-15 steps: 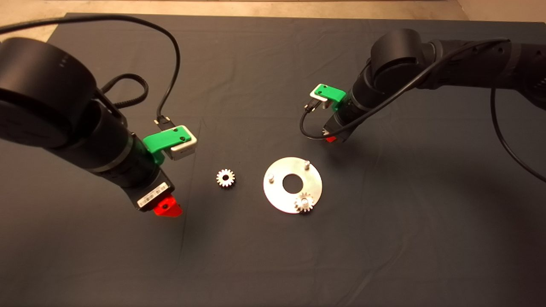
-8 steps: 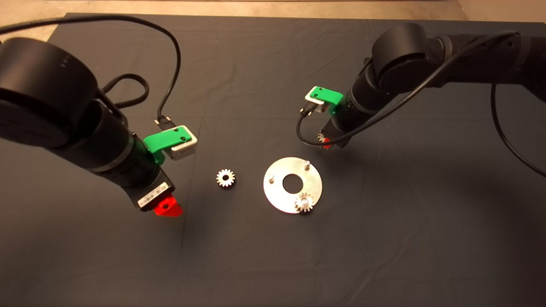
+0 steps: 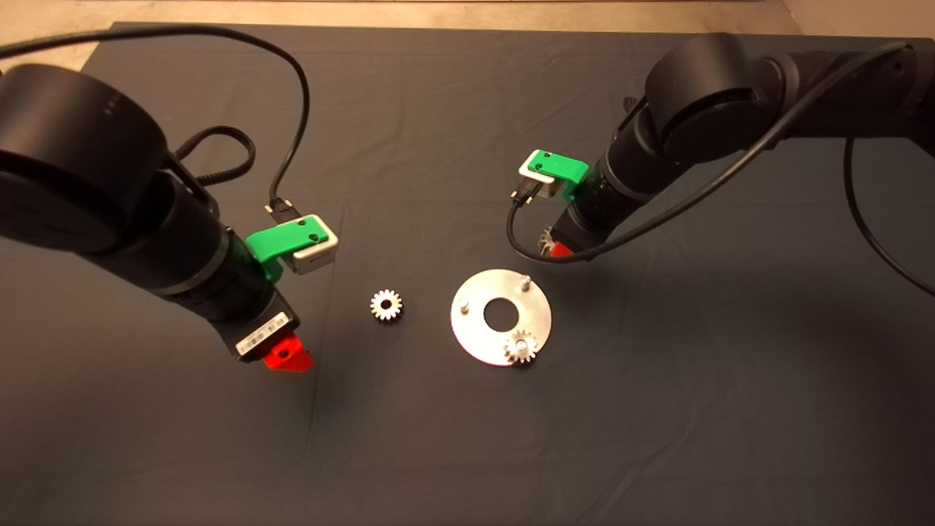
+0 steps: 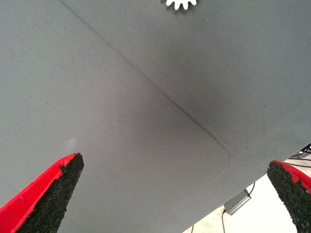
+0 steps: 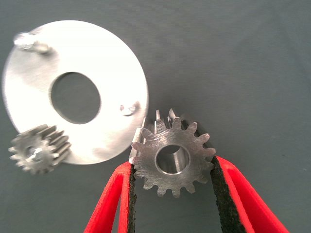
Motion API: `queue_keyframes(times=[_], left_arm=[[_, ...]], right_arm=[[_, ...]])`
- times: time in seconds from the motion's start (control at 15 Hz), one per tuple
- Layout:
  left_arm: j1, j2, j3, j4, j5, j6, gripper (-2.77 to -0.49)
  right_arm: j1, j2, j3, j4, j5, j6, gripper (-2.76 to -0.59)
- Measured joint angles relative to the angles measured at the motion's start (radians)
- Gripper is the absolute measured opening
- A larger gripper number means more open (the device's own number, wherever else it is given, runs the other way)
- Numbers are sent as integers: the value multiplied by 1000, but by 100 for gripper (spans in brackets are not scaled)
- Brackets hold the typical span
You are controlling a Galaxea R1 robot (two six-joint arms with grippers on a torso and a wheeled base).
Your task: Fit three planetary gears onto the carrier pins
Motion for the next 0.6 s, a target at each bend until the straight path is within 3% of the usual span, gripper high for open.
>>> queue_keyframes(times=[0.47, 0.6], left_arm=[[0, 0, 0, 0, 0, 0, -49], [0, 0, 0, 0, 0, 0, -49]], right_arm=[[-1, -18, 49, 3, 1, 4, -247], [-17, -22, 54, 3, 0, 3, -247]])
